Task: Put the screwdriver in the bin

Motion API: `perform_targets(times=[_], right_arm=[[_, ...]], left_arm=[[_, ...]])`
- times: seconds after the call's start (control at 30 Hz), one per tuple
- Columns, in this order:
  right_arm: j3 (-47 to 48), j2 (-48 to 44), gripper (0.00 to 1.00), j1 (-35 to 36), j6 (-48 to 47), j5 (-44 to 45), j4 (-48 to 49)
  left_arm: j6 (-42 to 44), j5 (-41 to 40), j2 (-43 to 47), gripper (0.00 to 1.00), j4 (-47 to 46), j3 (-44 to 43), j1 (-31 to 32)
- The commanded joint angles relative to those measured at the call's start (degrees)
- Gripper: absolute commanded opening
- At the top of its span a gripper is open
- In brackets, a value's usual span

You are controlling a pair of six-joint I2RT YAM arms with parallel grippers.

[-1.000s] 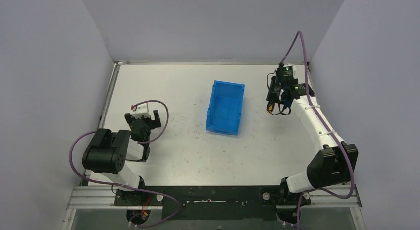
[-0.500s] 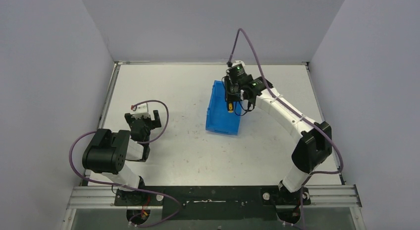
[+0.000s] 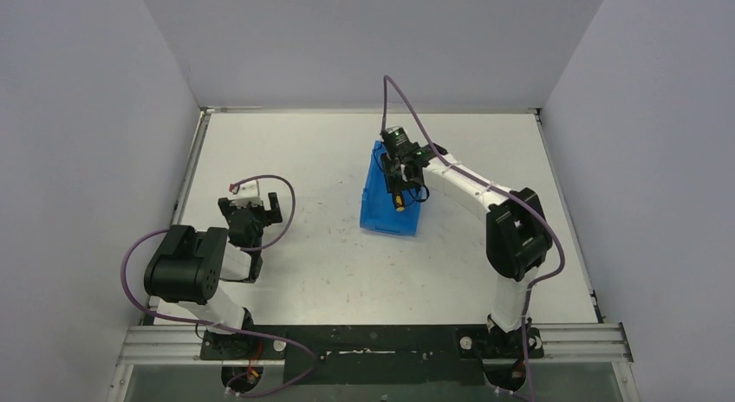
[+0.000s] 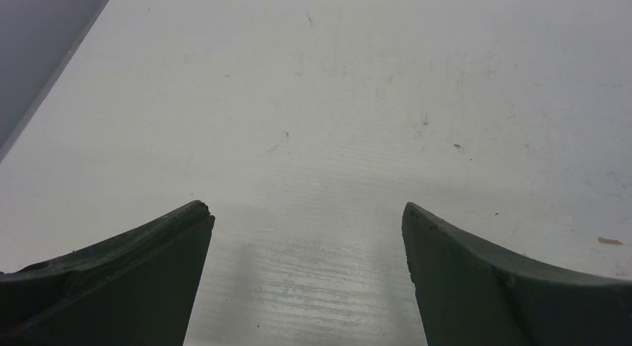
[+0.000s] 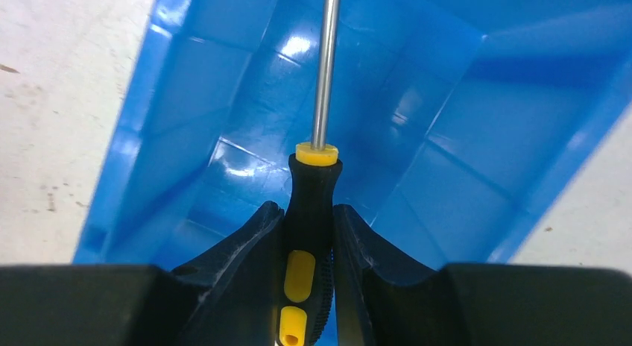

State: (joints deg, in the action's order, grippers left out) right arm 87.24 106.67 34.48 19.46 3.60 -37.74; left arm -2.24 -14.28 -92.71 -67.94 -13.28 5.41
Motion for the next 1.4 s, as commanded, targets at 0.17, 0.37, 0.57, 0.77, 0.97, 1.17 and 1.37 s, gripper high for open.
perform_targets(times=[0.17,0.37,0.57,0.77,0.97,1.17,1.37], right_arm=[[-0.32,4.98,0.07,-0.07,-1.63,0.81,5.21],[0.56,5.91,0.35,-0.07,-0.28,0.74,4.95],[1.71,3.10,0.47,0.02,0.38,0.88,4.37],[3.17,-3.38,0.48,-0.09,0.49,2.18,3.63],[0.93,-13.39,0.63,-1.10,-0.74,6.38,5.20],[-9.74,-23.93,1.00,-7.01,-0.33,8.38,10.66],[-24.36,-33.96,1.00,-15.24,0.09,9.54,20.04]], left_arm=[[0.48,0.41,0.41,0.97,-1.84,-1.07,-0.33],[0.47,0.40,0.40,0.97,-1.85,-1.05,-0.32],[0.47,0.40,0.41,0.97,-1.89,-1.05,-0.31],[0.44,0.40,0.42,0.97,-1.84,-1.05,-0.31],[0.45,0.40,0.37,0.97,-1.89,-1.05,-0.31],[0.47,0.44,0.36,0.97,-1.85,-1.05,-0.31],[0.48,0.49,0.35,0.97,-1.88,-1.05,-0.31]])
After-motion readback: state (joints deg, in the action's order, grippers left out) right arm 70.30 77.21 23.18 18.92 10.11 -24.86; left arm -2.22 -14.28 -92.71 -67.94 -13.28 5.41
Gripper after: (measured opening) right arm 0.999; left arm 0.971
